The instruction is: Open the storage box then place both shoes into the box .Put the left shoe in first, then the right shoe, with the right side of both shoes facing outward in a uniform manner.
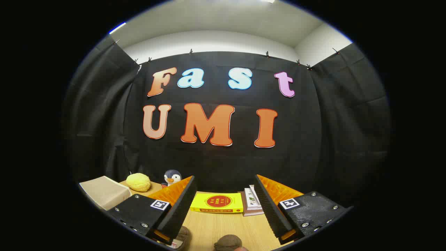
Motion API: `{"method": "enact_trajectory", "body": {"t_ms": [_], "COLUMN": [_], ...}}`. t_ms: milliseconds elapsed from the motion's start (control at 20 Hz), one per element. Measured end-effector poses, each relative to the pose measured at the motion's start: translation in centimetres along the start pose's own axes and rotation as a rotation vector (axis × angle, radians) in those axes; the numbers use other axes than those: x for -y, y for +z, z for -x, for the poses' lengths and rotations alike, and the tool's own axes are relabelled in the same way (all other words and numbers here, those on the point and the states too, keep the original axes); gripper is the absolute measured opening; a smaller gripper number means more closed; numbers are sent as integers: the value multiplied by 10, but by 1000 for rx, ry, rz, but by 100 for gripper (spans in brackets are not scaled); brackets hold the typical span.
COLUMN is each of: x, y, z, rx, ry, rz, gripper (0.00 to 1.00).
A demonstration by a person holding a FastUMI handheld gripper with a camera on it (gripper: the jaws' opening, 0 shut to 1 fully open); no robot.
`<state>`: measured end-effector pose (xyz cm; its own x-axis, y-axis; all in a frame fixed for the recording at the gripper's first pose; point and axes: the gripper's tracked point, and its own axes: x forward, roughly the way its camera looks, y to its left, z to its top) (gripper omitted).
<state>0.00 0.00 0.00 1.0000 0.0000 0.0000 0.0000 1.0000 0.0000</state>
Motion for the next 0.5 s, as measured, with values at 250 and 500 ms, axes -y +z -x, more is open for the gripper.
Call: {"method": "enact_trajectory", "body": {"t_ms": [250, 500], "x": [-13, -25], "y": [0, 1], "z": [6, 9], "rx": [-7, -4], "ry": [-35, -92], "rz": [14, 53], "gripper": [98, 99]}}
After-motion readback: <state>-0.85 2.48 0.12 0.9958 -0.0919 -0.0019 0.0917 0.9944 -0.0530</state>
